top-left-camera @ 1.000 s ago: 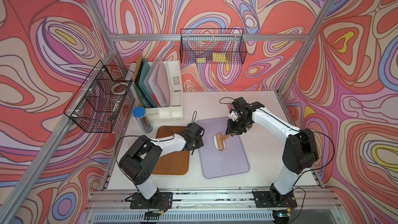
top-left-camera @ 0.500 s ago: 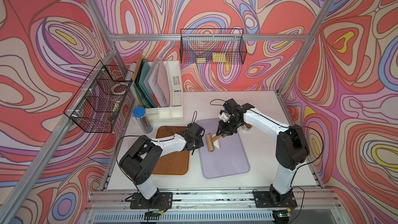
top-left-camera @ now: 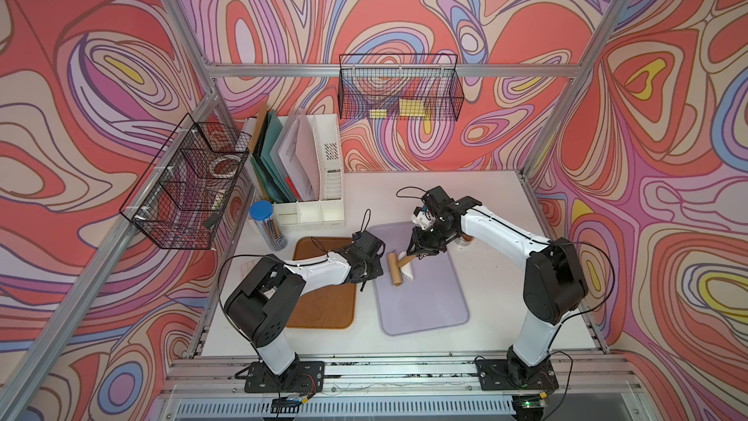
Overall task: Roll out the dumpling wrappers from the dough
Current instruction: Flatten out the dough on the work surface.
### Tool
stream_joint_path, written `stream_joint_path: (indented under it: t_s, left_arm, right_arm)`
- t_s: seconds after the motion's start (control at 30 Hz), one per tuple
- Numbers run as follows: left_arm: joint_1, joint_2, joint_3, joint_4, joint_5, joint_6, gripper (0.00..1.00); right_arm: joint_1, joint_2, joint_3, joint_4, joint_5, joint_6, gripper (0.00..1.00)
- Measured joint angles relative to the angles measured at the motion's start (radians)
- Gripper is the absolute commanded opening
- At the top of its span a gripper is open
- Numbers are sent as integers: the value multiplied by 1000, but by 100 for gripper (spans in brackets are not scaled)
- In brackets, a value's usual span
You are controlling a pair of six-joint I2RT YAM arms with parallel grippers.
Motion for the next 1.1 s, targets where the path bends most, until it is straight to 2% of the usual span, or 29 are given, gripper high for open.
stream_joint_path:
  t_s: [0.37,0.67,0.77,1.0,1.1]
  left_arm:
    - [0,0,0,0,0,0,0]
    - [0,0,0,0,0,0,0]
    - [0,0,0,0,0,0,0]
    - [0,0,0,0,0,0,0]
    - [0,0,0,0,0,0,0]
  right_arm:
    - [-16,-137,32,-80,43,-5,0]
    - [-166,-294,28,-154,74,-26,0]
    - [-164,-295,42,-194,108,-26,0]
    - [-64,-219,42,-209,135,-24,0]
    - [-59,-179,42,-213,150,-26,0]
